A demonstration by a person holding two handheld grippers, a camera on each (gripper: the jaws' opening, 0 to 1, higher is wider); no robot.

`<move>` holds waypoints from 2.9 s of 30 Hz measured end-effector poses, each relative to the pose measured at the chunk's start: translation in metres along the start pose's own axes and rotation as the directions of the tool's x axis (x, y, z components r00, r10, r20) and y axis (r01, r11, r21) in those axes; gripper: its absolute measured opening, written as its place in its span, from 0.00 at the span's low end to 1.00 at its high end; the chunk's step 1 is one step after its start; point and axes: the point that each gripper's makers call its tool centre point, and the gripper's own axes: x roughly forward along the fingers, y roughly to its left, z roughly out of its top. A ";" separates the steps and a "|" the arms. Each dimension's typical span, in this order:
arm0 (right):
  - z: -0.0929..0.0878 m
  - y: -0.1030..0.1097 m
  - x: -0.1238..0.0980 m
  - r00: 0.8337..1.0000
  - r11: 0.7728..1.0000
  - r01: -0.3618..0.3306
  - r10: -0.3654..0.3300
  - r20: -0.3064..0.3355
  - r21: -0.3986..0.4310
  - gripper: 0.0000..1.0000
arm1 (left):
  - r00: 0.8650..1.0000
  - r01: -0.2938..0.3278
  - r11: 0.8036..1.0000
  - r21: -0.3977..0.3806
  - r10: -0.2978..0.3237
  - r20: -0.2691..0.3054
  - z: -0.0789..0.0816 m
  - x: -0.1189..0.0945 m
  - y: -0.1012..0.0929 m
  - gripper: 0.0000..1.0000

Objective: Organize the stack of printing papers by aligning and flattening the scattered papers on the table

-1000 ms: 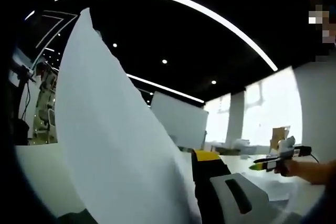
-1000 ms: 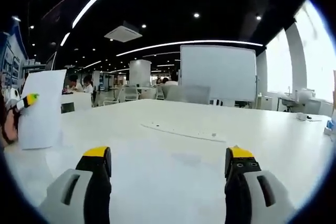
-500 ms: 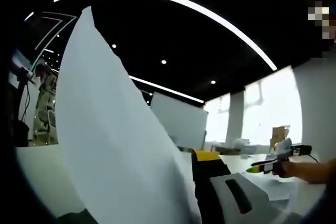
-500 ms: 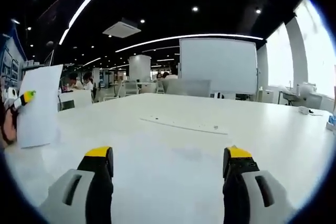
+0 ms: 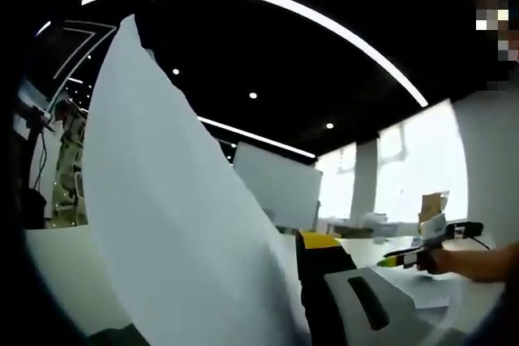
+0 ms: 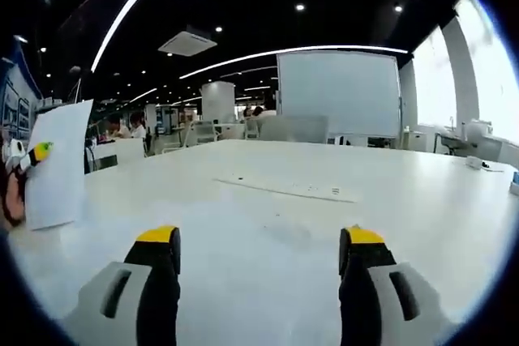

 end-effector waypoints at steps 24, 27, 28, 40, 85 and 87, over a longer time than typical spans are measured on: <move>-0.022 0.000 0.025 0.997 0.996 -0.026 0.019 -0.079 -0.081 0.70 | 1.000 0.004 1.000 0.021 -0.003 -0.010 -0.002 0.001 -0.002 0.21; -0.024 -0.001 0.028 0.995 0.997 -0.034 0.028 -0.092 -0.063 0.66 | 1.000 0.005 1.000 0.020 -0.005 -0.009 -0.002 0.001 -0.002 0.21; -0.024 -0.002 0.028 0.995 0.998 -0.031 0.026 -0.094 -0.058 0.65 | 1.000 0.006 1.000 0.019 -0.005 -0.009 -0.002 0.001 -0.002 0.21; -0.020 -0.010 0.031 0.997 0.999 -0.023 0.026 -0.078 0.041 0.65 | 1.000 0.006 1.000 0.022 -0.006 -0.012 -0.002 0.002 -0.003 0.21; -0.032 -0.028 0.037 0.989 0.998 0.040 -0.047 -0.141 -0.048 0.20 | 1.000 -0.003 0.999 0.037 0.005 -0.031 -0.007 0.003 -0.001 0.21; -0.032 -0.029 0.037 0.989 0.997 0.047 -0.054 -0.141 -0.053 0.19 | 1.000 -0.003 0.999 0.038 0.004 -0.031 -0.007 0.003 -0.001 0.21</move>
